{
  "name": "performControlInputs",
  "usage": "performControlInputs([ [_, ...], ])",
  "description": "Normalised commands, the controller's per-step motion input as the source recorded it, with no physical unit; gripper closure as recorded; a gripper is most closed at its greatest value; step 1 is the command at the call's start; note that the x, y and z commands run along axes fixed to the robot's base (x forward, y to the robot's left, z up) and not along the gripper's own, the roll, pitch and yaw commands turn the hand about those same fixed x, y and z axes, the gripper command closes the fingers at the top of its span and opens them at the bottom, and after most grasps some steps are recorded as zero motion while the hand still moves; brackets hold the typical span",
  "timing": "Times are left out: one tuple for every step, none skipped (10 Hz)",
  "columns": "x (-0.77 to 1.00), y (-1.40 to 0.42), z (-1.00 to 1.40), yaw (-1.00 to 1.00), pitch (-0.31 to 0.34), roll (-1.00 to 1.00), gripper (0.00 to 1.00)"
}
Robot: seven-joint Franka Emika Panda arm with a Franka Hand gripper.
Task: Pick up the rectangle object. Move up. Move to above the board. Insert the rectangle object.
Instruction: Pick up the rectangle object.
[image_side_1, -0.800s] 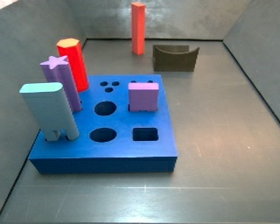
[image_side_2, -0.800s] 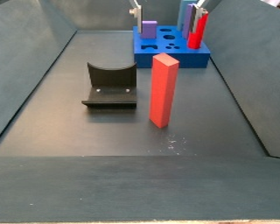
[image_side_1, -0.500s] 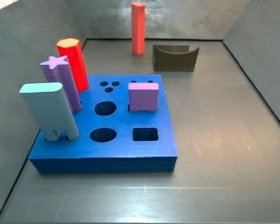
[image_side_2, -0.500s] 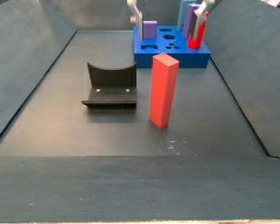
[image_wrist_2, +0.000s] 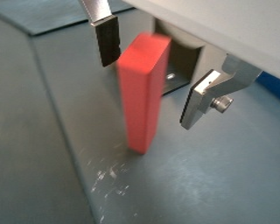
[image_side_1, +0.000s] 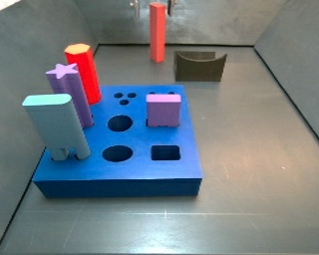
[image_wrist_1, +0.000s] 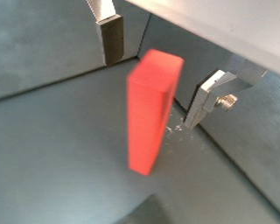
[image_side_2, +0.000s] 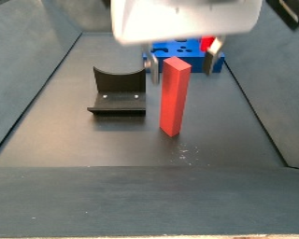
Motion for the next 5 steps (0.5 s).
performControlInputs([
  [0.25,0.05,-0.25,0.23,0.020,-0.02,0.00],
  [0.23,0.00,-0.10,0.05,0.029,-0.04,0.00],
  [0.10,0.00,-0.10,0.03,0.000,-0.02,0.00],
  [0.05,-0.05,-0.15,0.00,0.000,-0.01,0.00],
  [0.07,-0.10,-0.05,0.01,0.000,0.00,0.00],
])
